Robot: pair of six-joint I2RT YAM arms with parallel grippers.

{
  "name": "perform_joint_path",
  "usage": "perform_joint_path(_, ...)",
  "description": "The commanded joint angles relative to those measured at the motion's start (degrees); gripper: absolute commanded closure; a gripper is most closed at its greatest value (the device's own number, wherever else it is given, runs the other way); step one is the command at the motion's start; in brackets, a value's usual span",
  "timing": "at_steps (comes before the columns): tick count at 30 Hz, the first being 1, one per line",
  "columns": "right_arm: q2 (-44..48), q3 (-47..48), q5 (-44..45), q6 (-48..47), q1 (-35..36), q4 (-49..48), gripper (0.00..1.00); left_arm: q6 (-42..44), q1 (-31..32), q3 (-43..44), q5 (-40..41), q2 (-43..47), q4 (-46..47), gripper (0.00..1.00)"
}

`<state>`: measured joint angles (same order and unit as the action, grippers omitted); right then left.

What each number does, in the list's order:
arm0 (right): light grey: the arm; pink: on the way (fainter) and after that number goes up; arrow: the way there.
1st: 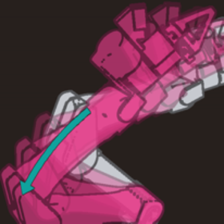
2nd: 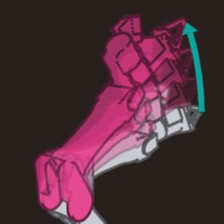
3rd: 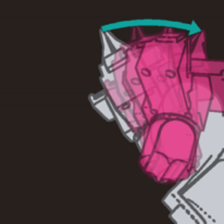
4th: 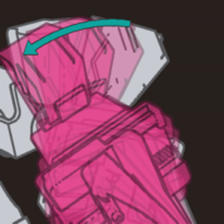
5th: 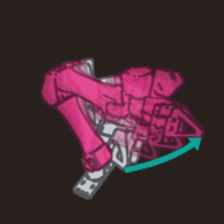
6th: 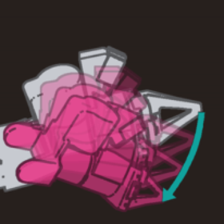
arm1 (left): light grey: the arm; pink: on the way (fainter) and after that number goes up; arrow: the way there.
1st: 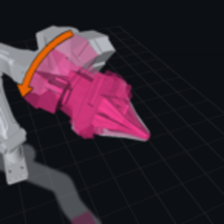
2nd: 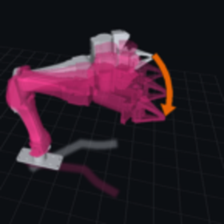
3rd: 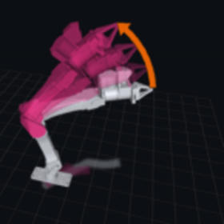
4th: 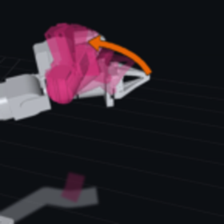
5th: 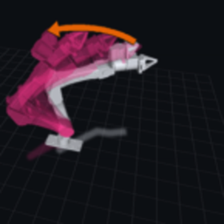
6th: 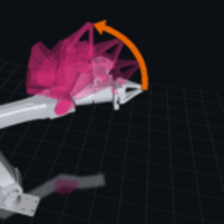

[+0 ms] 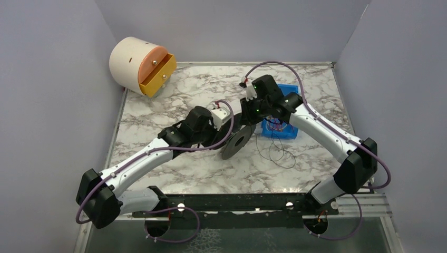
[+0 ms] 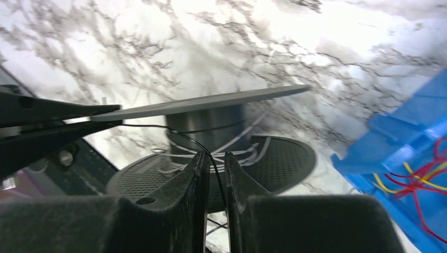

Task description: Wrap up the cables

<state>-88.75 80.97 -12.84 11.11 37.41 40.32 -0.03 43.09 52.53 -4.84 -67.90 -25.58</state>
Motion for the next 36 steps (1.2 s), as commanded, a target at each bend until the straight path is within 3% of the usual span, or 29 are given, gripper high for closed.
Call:
perform_joint_path(1, 2.3, -1.9, 12.0, -2.5, -0.2, -1.0, 0.79, -1.3, -0.3, -0.2, 0.1, 4.2, 3.0, 1.0)
perform_joint_path(8, 4.5, -5.6, 22.6, -1.8, -0.3, -3.8, 0.74, -2.1, -0.3, 0.4, -1.2, 8.4, 1.7, 1.0)
perform_joint_path(17, 6.8, -11.6, 28.2, 0.0, -0.2, -9.9, 0.7, -3.3, -0.3, 4.8, -0.2, 14.3, -3.4, 1.0)
perform_joint_path(31, 13.6, -20.1, 24.0, 4.4, -0.4, -18.1, 0.52, -7.2, -0.3, 13.2, 6.1, 17.3, -9.7, 1.0)
perform_joint_path(36, 20.4, -27.5, 18.5, 2.8, -0.4, -26.6, 0.39, -9.5, -0.3, 16.4, 9.2, 17.4, -11.2, 1.0)
